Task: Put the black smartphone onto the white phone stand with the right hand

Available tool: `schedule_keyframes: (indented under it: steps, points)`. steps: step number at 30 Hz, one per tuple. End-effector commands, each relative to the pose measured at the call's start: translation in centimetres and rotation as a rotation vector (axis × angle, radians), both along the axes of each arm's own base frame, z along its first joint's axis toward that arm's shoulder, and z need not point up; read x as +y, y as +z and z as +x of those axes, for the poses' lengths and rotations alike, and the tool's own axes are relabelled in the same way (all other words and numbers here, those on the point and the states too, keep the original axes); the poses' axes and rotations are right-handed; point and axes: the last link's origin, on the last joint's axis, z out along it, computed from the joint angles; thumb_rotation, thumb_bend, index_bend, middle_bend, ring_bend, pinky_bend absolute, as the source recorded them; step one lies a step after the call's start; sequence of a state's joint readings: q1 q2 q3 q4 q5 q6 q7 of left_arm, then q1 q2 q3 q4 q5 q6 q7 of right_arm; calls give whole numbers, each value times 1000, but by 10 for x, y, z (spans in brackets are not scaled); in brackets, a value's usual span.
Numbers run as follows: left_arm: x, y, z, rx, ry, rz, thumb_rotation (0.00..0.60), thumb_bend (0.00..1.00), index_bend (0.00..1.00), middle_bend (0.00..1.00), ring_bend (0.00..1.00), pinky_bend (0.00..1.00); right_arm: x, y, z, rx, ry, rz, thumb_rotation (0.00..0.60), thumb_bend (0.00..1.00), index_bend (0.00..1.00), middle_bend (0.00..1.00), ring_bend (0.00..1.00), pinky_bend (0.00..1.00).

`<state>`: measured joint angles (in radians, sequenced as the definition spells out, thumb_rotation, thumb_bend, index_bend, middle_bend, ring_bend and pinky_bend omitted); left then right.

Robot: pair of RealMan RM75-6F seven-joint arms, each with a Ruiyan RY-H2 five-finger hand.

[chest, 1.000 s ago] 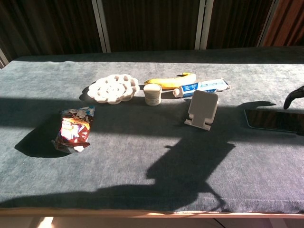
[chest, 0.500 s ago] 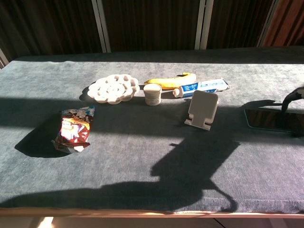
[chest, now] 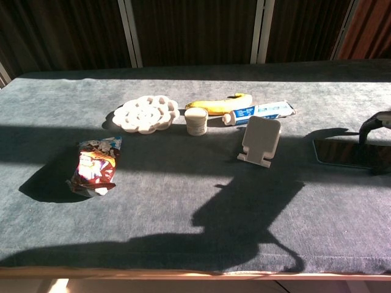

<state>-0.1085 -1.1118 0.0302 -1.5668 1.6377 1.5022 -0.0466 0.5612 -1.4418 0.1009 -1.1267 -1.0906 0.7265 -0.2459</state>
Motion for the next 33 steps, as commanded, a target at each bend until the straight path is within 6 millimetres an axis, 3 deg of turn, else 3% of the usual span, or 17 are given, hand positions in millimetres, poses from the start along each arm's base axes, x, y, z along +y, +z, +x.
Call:
schedule_keyframes:
  steps: [1,8,13,17,24,33]
  points:
    - [0,0,0,0,0,0,600,404,0,0,0,0,0,-2,1,3,1,4,600,275,512,272,61,106]
    - [0,2,0,-4,-1,4,600,404,0,0,0,0,5,-7,4,10,21,9,600,281,594,326,115,143]
    - [0,3,-1,-10,-3,8,600,403,0,0,0,0,10,-9,4,45,62,-4,600,305,802,534,303,241]
    - [-1,3,0,-13,-8,9,600,404,0,0,0,0,14,-10,4,73,82,-10,600,319,890,604,366,276]
    - [-2,5,-1,-20,-11,13,600,403,0,0,0,0,18,-11,7,117,129,-23,600,327,958,656,416,304]
    - [-3,6,-1,-27,-17,8,600,404,0,0,0,0,24,-13,11,166,158,-26,600,331,971,669,446,329]
